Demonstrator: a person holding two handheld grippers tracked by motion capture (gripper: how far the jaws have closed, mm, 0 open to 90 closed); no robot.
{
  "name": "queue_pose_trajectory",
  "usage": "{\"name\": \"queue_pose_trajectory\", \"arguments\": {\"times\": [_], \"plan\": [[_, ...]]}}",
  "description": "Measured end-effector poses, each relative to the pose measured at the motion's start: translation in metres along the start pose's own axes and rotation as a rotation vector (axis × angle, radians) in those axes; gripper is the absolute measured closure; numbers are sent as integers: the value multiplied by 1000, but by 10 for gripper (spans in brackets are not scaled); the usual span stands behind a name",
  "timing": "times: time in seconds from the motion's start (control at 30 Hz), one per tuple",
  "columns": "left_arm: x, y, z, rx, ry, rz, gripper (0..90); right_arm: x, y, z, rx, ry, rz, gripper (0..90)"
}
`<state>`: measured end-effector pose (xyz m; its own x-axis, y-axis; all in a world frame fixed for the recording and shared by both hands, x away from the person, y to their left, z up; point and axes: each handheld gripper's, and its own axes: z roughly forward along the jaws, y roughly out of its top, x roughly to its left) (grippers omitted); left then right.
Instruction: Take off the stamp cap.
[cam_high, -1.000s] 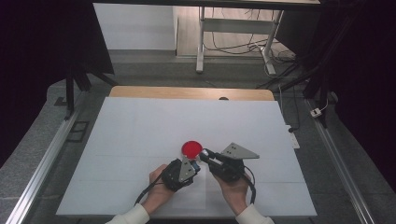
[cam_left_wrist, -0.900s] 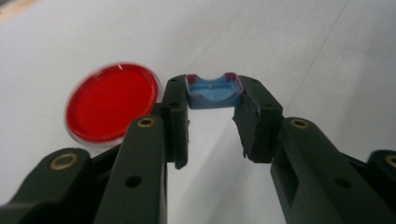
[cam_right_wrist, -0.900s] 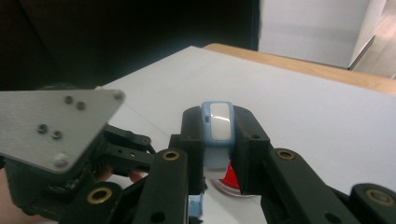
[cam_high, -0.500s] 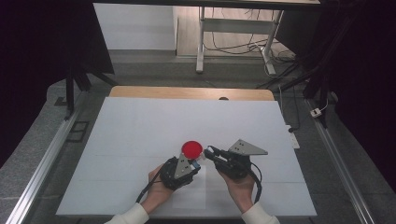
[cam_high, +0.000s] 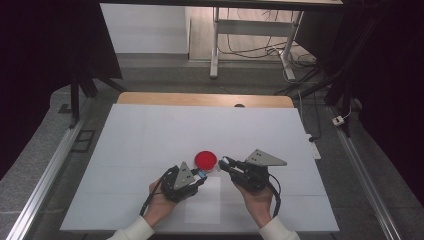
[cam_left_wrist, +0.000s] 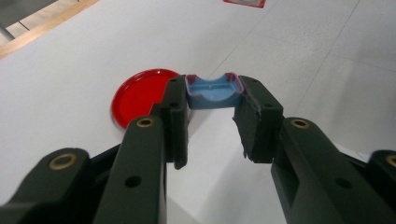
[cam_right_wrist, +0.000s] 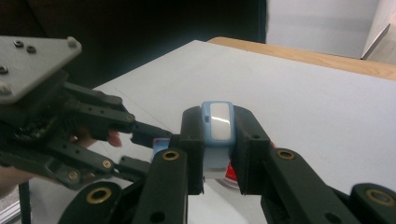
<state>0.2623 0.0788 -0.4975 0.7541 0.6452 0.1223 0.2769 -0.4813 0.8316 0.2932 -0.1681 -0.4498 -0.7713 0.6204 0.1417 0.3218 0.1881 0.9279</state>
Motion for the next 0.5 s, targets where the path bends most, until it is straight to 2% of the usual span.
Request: {"name": "queue_pose_trajectory", "arguments": {"times": [0.17,0.5], "plan": [[10,-5,-15,-14,-17,-33,654,-1,0,1,1,1,-4,753],[25,-16,-33,-22,-7,-84,654,-2,-1,1,2,1,-4,753]]}}
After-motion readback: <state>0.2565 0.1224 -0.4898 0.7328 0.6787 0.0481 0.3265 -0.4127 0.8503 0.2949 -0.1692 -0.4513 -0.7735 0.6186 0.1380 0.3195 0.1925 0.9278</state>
